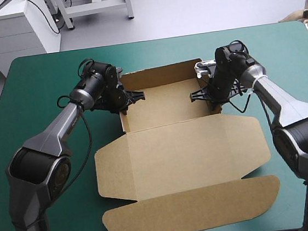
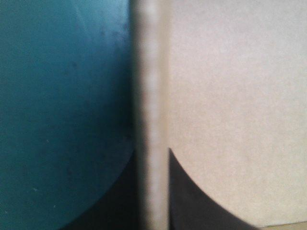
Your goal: Fold the box
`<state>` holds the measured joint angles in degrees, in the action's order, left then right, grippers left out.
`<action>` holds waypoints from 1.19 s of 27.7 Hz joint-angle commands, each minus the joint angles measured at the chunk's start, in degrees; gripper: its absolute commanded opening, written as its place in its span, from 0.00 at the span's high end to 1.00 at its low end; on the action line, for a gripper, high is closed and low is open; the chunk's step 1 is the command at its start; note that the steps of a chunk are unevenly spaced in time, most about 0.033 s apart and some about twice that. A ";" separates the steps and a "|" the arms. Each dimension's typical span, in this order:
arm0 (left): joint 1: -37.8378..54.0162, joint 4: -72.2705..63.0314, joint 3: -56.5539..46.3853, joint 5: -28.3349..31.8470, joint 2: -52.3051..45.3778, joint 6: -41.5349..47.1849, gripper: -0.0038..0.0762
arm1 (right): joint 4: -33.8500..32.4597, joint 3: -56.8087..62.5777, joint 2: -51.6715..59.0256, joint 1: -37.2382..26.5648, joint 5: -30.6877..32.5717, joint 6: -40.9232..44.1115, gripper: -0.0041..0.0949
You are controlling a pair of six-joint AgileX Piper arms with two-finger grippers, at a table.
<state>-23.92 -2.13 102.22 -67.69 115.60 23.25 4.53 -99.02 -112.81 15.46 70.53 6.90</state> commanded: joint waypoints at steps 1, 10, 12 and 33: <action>0.19 3.18 1.02 -3.98 -2.46 -6.19 0.95 | -3.34 -1.58 2.83 -1.13 0.46 0.06 0.77; 0.19 1.46 1.02 -5.32 -2.46 -9.65 0.50 | -2.26 -1.58 2.79 -1.13 1.06 0.06 0.18; 0.19 1.58 1.02 -5.78 -2.46 -9.65 0.41 | -2.26 -1.58 2.79 -1.13 1.06 0.06 0.18; 0.28 4.73 18.94 -6.06 -9.48 -11.59 0.39 | -2.35 -16.44 5.34 -1.13 1.15 -0.44 0.18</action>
<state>-23.56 1.77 116.95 -70.73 113.36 11.95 2.62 -113.25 -112.47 14.67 70.64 7.07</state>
